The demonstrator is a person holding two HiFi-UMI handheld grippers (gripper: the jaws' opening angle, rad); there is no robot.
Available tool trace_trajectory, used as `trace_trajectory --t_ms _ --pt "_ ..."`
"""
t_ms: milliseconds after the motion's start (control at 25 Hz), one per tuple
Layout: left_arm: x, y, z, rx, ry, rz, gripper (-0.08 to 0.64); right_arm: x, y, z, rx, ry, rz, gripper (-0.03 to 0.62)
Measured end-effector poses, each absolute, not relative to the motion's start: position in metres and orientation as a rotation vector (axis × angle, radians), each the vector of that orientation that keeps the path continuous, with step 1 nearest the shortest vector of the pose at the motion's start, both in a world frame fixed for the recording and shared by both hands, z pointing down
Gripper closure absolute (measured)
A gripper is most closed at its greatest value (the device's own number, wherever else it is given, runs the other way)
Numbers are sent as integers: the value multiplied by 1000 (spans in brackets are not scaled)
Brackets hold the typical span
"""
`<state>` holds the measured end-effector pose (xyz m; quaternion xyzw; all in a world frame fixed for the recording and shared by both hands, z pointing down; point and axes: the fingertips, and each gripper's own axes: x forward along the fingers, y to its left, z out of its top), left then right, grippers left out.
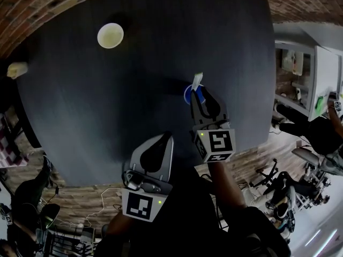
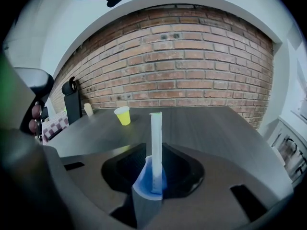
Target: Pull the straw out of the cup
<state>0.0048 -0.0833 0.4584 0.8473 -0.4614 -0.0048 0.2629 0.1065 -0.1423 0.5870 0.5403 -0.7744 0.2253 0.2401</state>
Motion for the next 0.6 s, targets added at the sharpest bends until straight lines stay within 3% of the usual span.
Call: trace_trajectory --t_ms 600 --pt "-1 -96 472 2263 -1277 3 555 105 -156 601 1430 -2068 603 497"
